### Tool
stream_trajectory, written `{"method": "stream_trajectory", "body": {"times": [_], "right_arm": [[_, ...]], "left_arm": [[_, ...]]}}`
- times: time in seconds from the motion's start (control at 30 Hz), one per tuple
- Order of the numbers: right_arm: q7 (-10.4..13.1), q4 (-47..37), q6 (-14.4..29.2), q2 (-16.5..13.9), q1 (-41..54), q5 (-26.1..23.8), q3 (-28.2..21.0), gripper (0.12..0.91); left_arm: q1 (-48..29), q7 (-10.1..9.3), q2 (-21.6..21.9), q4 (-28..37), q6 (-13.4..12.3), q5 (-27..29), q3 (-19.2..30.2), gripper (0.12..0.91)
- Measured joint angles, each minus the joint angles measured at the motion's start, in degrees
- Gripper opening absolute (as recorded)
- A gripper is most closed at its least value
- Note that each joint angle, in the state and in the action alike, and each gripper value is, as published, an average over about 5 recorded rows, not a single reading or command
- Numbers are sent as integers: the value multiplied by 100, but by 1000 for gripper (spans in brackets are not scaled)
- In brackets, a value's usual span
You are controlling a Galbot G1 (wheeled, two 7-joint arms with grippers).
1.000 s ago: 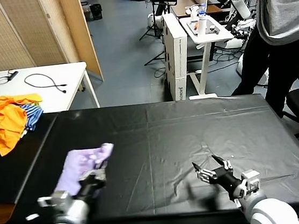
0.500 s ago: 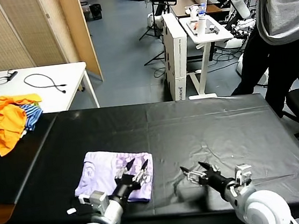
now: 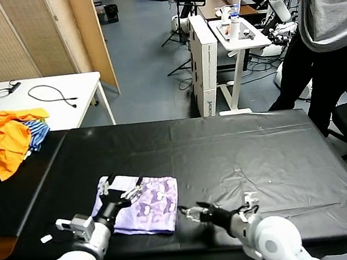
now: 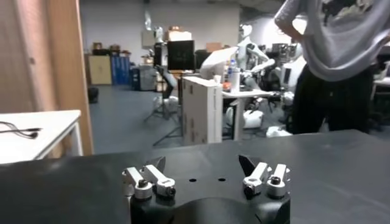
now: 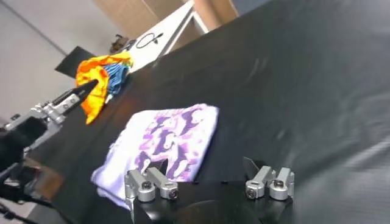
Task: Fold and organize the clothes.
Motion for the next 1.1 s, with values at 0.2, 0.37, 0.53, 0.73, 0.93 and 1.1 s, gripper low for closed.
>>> {"method": "stream_trajectory", "body": {"times": [0.2,0.37,0.53,0.73,0.93,1.1], "right_arm": [[-61,-351,10,223,253,-74,-409,848],[-146,-568,46,362,371,-256,-617,568],[-133,-582,21,398,354,-317,-630,267],[-63,-340,-111,87,376,-538,-245,167],[-156,-363,-113,-475,587,-862,292,164],[-152,-372,-112,-814,632,-943,562,164]], "left_arm": [[66,-24,-9,-29,-9,47,-133,907],[125,-89,-41,-59,-18,54,-205,907],[186,-136,-107,-96,-10,51,-213,907],[199,-137,-94,-49,-12,56,-277,907],[151,-134,-153,75,-37,106,-250,907],[176,-129,-189,106,-53,107,-246,907]]}}
